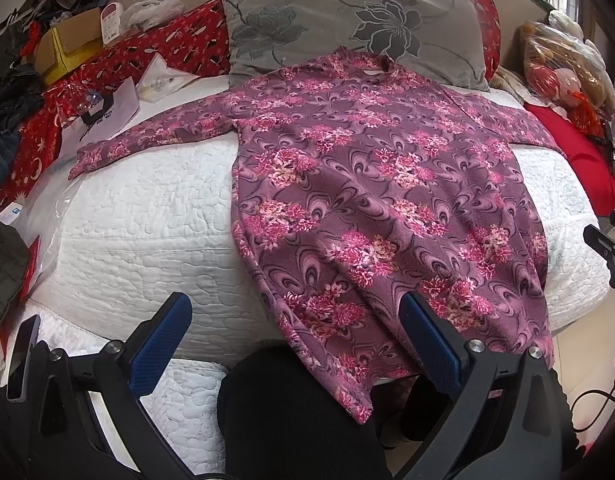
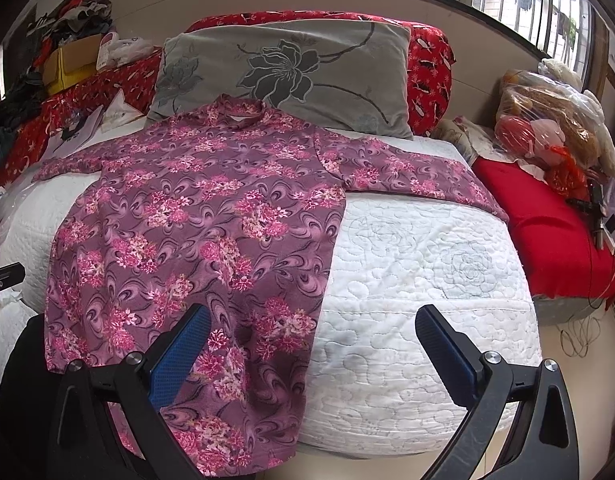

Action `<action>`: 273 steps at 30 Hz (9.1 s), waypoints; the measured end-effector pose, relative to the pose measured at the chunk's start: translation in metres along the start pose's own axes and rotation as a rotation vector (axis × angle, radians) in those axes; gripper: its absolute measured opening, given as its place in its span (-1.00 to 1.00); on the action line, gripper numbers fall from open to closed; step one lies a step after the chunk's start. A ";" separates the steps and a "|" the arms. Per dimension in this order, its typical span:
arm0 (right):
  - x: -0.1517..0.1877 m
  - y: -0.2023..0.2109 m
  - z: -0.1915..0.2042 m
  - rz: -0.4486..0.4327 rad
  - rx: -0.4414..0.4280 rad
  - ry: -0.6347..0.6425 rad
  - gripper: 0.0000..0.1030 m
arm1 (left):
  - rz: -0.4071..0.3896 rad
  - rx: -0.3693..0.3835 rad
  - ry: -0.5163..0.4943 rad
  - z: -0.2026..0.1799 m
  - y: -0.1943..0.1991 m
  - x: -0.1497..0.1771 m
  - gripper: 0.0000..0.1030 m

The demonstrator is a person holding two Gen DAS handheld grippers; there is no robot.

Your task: Fold small clothes

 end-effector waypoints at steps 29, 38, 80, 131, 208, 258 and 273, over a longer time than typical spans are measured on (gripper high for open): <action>0.042 -0.068 -0.040 0.221 -0.116 -0.209 0.44 | 0.378 0.106 0.141 0.019 -0.087 0.017 1.00; 0.065 -0.083 -0.023 0.270 -0.092 -0.113 -0.43 | 0.488 0.150 0.036 -0.018 -0.097 0.025 -0.94; 0.080 -0.009 -0.098 0.128 -0.413 -0.468 -0.93 | 0.587 0.229 0.310 0.097 -0.066 0.050 -0.90; -0.070 -0.138 -0.444 -0.449 0.002 -1.165 -0.82 | 0.177 0.253 0.169 -0.021 -0.183 -0.199 0.60; -0.104 -0.190 -0.124 -0.020 -0.233 -0.644 -0.61 | 0.291 0.434 0.467 0.051 -0.188 -0.190 -0.83; -0.144 -0.271 0.187 -0.008 -0.469 -0.041 -0.19 | 0.253 0.218 1.186 0.352 -0.273 -0.169 -0.85; -0.159 -0.236 0.148 0.009 -0.321 0.009 -0.17 | 0.153 0.299 0.973 0.261 -0.190 -0.241 -0.85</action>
Point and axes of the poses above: each gripper's, at about its wrist camera, not at the fingertips, and y roughly against the way its jaws point, z to its left, x to its underside, the point moved 3 cm from there along -y, roughly the way its jaws point, and after that the axes turned 10 degrees about -x, right-handed, at the moved point
